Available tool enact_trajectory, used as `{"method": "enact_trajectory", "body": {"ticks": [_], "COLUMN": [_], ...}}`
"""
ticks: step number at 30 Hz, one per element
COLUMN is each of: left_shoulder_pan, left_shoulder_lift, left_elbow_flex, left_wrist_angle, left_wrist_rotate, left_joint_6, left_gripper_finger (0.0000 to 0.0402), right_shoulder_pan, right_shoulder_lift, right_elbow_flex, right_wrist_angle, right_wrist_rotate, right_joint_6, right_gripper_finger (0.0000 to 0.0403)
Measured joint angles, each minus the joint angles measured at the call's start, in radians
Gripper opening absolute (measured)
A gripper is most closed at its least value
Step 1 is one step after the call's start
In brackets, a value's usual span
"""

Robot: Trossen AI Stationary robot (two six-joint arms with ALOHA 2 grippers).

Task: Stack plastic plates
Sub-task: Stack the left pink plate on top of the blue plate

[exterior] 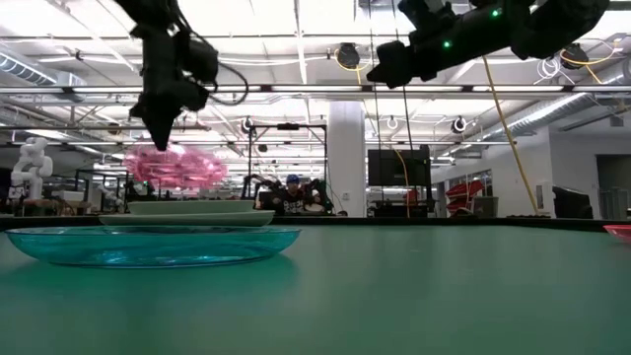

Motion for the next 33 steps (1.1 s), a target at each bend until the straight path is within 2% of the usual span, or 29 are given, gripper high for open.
{"method": "enact_trajectory", "body": {"ticks": [15,29,33], "left_shoulder_pan": [0.054,0.059,0.059], "left_shoulder_lift": [0.117,0.126,0.126], "left_elbow_flex": [0.0,0.0,0.0], "left_wrist_angle": [-0.004,0.049,0.064], "left_wrist_rotate": [0.04,0.041,0.041], "left_joint_6": [-0.01,-0.047,-0.065], "left_gripper_finger": [0.0003,0.0003,0.0018], "right_shoulder_pan": [0.0,-0.001,-0.001], "right_shoulder_lift": [0.0,0.0,0.0], "right_elbow_flex": [0.0,0.0,0.0], "right_wrist_angle": [-0.03,-0.037,-0.036], "right_wrist_rotate": [0.002,0.003,0.003], "right_joint_6": [0.002,0.001,0.001], "right_gripper_finger": [0.0164,0.0164,0.0164]}}
